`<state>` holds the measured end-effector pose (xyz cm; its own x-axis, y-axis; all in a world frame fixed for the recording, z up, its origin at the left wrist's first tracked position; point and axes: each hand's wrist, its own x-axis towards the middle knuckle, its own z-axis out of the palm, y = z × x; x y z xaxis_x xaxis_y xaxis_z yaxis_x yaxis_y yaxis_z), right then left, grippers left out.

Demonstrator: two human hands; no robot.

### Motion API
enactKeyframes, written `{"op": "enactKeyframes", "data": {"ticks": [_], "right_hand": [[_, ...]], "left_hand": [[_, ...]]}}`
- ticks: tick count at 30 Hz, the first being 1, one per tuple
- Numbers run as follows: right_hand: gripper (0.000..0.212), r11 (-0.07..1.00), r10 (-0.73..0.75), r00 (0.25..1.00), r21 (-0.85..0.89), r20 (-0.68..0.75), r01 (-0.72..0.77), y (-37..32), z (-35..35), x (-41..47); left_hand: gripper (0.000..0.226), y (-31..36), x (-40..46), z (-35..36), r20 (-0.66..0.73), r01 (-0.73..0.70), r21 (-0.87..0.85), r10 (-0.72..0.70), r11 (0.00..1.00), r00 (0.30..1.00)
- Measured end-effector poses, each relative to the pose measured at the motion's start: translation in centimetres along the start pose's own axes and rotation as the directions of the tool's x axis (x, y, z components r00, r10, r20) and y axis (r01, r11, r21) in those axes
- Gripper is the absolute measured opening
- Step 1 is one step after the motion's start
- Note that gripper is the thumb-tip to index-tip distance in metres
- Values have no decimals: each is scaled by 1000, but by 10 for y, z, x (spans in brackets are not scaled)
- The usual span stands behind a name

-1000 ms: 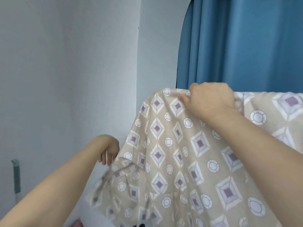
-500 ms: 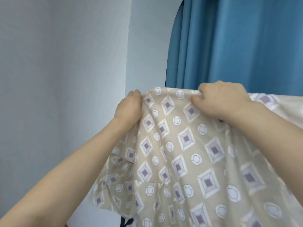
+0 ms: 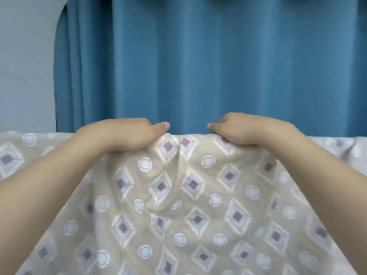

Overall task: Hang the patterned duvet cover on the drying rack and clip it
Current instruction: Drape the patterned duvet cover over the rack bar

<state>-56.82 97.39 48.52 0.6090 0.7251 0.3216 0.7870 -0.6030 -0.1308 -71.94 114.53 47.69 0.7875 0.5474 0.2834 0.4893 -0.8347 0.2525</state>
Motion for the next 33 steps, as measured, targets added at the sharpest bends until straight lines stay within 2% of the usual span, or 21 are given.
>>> {"op": "enactKeyframes", "data": {"ticks": [2, 4, 6, 9, 11, 13, 14, 15, 16, 17, 18, 20, 22, 23, 25, 26, 27, 29, 31, 33], "right_hand": [[50, 978, 202, 974, 32, 100, -206, 44, -10, -10], [51, 937, 320, 924, 75, 210, -342, 77, -20, -25], [45, 915, 359, 898, 97, 255, -393, 97, -29, -35], [29, 889, 384, 892, 167, 238, -427, 111, -38, -41], [23, 878, 351, 906, 252, 235, -406, 116, -39, -38], [23, 856, 329, 932, 368, 156, -364, 119, -36, -31], [27, 819, 340, 937, 463, 82, -338, 121, -33, -27], [32, 751, 373, 928, 582, 14, -311, 123, -31, -21], [37, 651, 424, 905, 707, -36, -277, 125, -30, -15], [41, 539, 474, 877, 814, -82, -216, 126, -32, -9], [42, 455, 521, 843, 880, -134, -140, 125, -36, -2], [40, 348, 598, 764, 937, -241, 23, 120, -48, 6], [33, 236, 635, 705, 948, -316, 212, 111, -63, 11], [32, 177, 649, 678, 935, -345, 307, 107, -70, 10], [36, 106, 673, 621, 883, -403, 457, 101, -86, -2], [40, 85, 663, 611, 854, -432, 513, 102, -94, -10], [43, 65, 627, 628, 834, -461, 548, 101, -101, -21], [47, 56, 480, 712, 828, -512, 558, 99, -112, -45], [47, 149, 315, 801, 860, -509, 488, 98, -113, -78], [44, 321, 164, 898, 883, -409, 343, 97, -107, -114]], "left_hand": [[57, 32, 11, 2, 228, 56, -178, -14, 982, 973], [37, 56, 23, 6, 304, 67, -241, 10, 968, 953], [28, 68, 33, 8, 342, 64, -278, 37, 958, 939], [19, 76, 41, 7, 474, 55, -280, 88, 959, 876], [17, 82, 44, 9, 406, 4, -261, 106, 965, 908], [16, 92, 48, 12, 204, -40, -276, 99, 960, 974], [18, 98, 53, 14, 68, -67, -358, 97, 931, 993], [22, 101, 58, 15, -54, -92, -515, 75, 852, 996], [27, 103, 62, 16, -154, -124, -689, 23, 714, 988], [29, 105, 65, 16, -230, -168, -828, -52, 536, 972], [32, 110, 64, 14, -283, -224, -904, -115, 364, 952], [36, 126, 52, 7, -392, -380, -919, -156, 103, 907], [37, 148, 25, -6, -487, -493, -861, -74, -127, 870], [35, 159, 10, -8, -499, -480, -846, 26, -233, 866], [27, 180, -16, 1, -414, -317, -895, 315, -315, 854], [24, 186, -27, 13, -322, -201, -934, 451, -297, 832], [21, 189, -35, 29, -212, -115, -972, 553, -205, 806], [24, 188, -44, 59, -5, -56, -997, 642, 59, 766], [34, 181, -45, 74, 112, -47, -976, 670, 214, 734], [32, 180, -45, 77, 131, -121, -948, 708, 294, 694]]}}
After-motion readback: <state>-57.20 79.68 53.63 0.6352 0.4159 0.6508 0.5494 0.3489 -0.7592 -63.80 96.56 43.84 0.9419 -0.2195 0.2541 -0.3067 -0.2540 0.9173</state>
